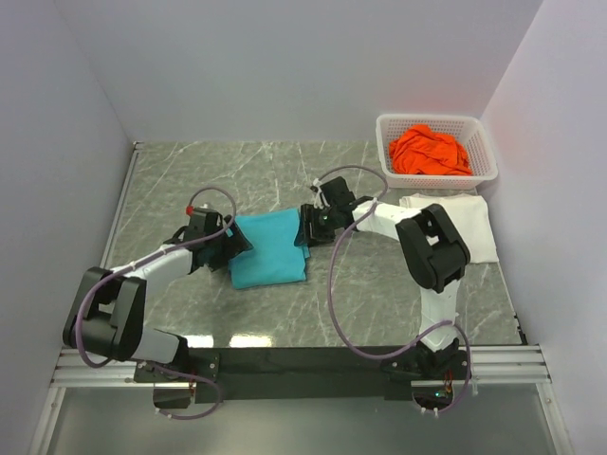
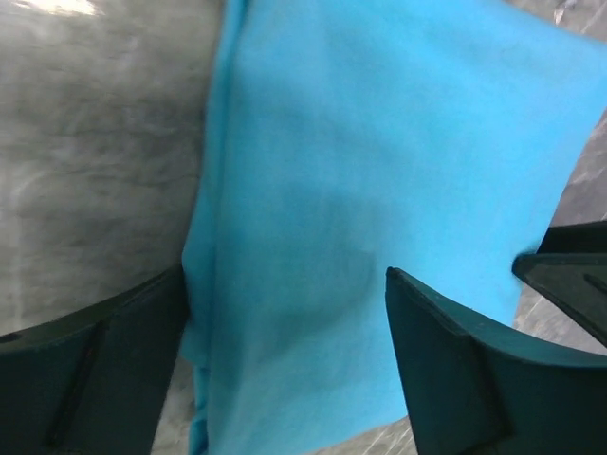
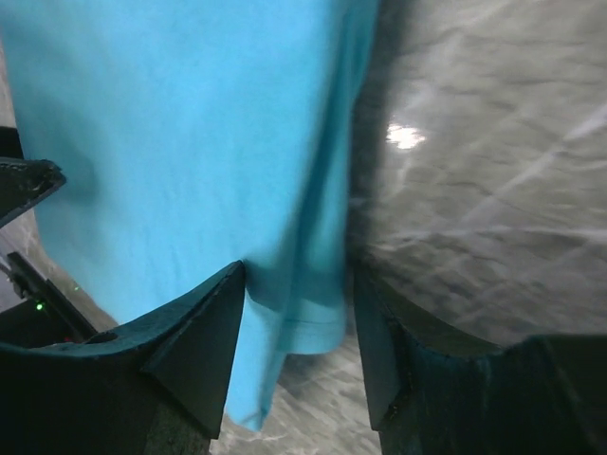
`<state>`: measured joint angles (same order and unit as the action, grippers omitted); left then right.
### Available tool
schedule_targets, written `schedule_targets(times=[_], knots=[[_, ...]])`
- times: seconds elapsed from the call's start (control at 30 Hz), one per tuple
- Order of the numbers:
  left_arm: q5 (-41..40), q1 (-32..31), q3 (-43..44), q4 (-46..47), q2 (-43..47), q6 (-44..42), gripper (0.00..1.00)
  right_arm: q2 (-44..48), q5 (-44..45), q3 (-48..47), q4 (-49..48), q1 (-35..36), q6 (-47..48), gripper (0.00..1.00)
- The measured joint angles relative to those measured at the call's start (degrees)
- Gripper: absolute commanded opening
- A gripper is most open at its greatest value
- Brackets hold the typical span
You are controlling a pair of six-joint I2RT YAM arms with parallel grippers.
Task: Fold and stack the t-shirts
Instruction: Fold the tshirt
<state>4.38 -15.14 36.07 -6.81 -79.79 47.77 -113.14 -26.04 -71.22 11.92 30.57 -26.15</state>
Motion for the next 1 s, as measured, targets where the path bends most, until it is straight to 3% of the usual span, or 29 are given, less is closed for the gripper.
schedule_targets(times=[0.13, 0.27, 0.37, 0.43, 0.53, 0.63, 0.73, 0.83, 1.0], knots=[[1.2, -1.3, 0.3, 1.7, -1.6, 0.5, 0.7, -0.6, -0.8, -0.1, -0.8, 1.9, -0.2, 0.5], [1.8, -2.4, 0.4, 0.9, -1.8, 1.4, 0.36, -0.7, -1.5, -0.1, -0.8, 2.8, -0.4, 0.4], [1.9, -2.5, 0.4, -0.2, -1.8, 1.7, 0.28, -0.7, -1.9, 0.0, -0.8, 2.9, -0.9, 0.3], [1.9, -2.5, 0.4, -0.4, -1.8, 1.9, 0.26, -0.7, -2.3, 0.0, -0.9, 2.9, -1.2, 0.22], [2.4, -2.5, 0.2, -0.1, -1.8, 2.8, 0.25, -0.8, -3.6, 0.5, -2.0, 2.8, -2.2, 0.22], [3.6, -2.5, -0.6, 0.7, -2.1, 4.0, 0.27, -1.1, -4.6, 1.3, -3.4, 2.5, -3.3, 0.35], [4.0, -2.4, -1.4, 1.0, -2.1, 4.9, 0.34, -1.2, -4.5, 2.1, -3.7, 2.2, -3.9, 0.42], [3.3, -2.4, -1.7, -0.8, -0.4, 5.5, 0.5, -0.6, -3.5, 2.2, -3.3, 2.0, -4.1, 0.45], [1.4, -2.4, -1.7, -4.6, 5.0, 5.5, 0.58, 1.1, 0.5, 2.3, 0.0, 2.0, -4.0, 0.47]])
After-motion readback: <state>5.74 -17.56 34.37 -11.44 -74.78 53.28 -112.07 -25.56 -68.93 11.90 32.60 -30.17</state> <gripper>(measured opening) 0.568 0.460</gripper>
